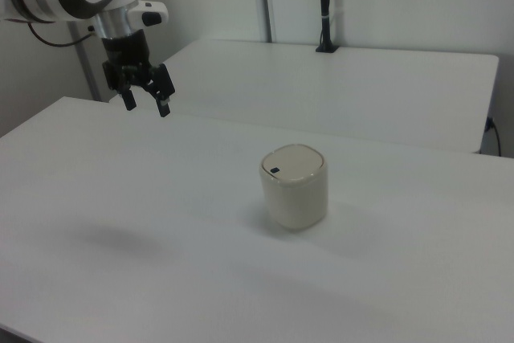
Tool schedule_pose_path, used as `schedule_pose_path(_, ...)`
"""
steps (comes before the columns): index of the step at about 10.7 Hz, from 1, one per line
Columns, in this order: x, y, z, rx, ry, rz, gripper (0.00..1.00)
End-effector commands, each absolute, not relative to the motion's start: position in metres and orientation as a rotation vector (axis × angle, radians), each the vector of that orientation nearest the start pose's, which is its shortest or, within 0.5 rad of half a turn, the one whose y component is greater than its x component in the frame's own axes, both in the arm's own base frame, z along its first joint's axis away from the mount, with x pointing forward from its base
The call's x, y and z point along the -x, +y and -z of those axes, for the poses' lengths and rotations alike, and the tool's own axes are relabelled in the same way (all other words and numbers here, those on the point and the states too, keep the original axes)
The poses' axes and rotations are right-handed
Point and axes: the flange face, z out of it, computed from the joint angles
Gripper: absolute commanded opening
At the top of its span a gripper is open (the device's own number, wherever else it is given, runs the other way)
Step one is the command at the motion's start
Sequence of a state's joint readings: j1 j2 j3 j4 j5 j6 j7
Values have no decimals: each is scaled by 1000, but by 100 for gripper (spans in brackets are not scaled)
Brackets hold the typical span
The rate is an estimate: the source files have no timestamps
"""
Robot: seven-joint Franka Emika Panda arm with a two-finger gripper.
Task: Open the trash bin
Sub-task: 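Close the gripper and move it toward the cream trash bin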
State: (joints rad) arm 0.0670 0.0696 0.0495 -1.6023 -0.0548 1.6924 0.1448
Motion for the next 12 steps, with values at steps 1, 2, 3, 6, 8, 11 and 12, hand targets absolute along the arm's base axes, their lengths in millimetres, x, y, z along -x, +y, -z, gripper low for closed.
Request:
schedule_pose_path(1,-574,60,-583,3170,21,32,100)
schedule_pose_path(2,-575,58,-583,3172,26,33,100)
schedule_pose_path(3,-575,57,-582,3178,25,34,100)
schedule_pose_path(6,-577,57,-582,3179,14,56,100)
schedule_pose_path(8,-577,59,-582,3179,6,56,100)
schedule_pose_path(11,-577,57,-583,3182,3,57,99)
schedule_pose_path(12,-576,57,-584,3182,-25,56,70)
